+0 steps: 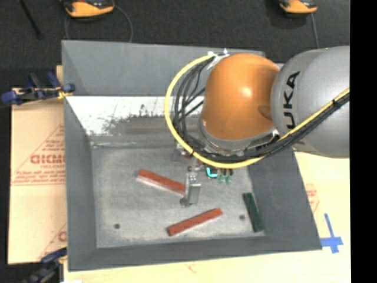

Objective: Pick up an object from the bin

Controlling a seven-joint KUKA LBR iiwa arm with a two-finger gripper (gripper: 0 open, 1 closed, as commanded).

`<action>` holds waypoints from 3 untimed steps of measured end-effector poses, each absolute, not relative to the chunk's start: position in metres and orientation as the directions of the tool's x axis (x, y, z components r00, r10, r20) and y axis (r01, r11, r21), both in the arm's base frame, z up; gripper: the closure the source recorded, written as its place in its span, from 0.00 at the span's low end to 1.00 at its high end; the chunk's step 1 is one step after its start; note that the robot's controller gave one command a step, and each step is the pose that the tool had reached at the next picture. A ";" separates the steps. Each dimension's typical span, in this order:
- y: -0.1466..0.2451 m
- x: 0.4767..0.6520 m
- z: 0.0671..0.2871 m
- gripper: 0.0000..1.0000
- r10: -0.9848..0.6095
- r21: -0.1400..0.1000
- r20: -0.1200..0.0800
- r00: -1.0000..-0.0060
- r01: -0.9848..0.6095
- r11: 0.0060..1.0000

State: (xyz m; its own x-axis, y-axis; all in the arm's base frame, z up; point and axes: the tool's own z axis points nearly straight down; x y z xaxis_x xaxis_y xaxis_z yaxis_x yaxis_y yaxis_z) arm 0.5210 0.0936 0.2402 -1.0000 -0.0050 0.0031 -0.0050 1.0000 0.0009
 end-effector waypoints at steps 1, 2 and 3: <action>0.037 0.543 0.109 0.00 -0.221 -0.001 0.003 -0.975 -0.221 0.975; 0.034 0.589 0.069 0.00 -0.220 -0.002 -0.004 -0.975 -0.220 0.975; 0.035 0.588 0.071 1.00 -0.218 0.001 -0.004 -0.976 -0.218 0.976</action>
Offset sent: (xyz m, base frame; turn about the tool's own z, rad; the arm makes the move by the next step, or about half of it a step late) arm 0.0221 -0.0537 -0.1283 -0.2206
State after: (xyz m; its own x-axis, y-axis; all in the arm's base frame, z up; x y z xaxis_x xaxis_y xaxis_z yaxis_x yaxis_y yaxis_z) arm 0.5884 0.0349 0.0708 -0.9760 -0.2177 -0.0045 -0.2177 0.9760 0.0009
